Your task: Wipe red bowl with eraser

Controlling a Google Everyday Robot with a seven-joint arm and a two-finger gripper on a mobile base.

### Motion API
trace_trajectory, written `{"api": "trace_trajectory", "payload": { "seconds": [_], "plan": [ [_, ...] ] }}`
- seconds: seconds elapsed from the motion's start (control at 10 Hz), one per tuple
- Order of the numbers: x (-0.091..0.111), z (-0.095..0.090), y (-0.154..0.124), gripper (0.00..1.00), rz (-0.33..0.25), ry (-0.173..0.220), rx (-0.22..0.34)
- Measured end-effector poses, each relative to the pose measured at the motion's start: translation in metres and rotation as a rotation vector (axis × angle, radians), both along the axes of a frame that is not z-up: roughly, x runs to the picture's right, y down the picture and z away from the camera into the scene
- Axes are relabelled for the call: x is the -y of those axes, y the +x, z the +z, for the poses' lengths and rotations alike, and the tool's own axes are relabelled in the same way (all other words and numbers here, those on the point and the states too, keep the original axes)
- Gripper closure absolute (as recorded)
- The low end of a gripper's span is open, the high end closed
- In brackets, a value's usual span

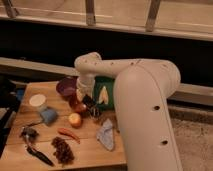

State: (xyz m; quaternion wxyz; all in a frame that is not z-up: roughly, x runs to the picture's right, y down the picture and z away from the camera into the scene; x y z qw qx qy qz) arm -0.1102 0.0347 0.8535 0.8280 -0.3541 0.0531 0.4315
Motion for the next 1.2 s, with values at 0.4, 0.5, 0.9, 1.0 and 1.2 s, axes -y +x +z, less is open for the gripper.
{"api": "trace_trajectory", "payload": {
  "seconds": [0.4,0.5,0.9,1.0,1.2],
  "plan": [
    [0.01,0.008,-0.042,1.0,-0.043,0.011,0.061],
    [0.006,0.008,-0.049,1.0,-0.058,0.007,0.075],
    [-0.02,-0.003,-0.055,1.0,-0.086,-0.014,0.091],
    [-0.023,-0.006,-0.043,1.0,-0.077,-0.016,0.075],
    [-0.018,-0.008,-0.019,1.0,-0.059,-0.011,0.037]
  ]
}}
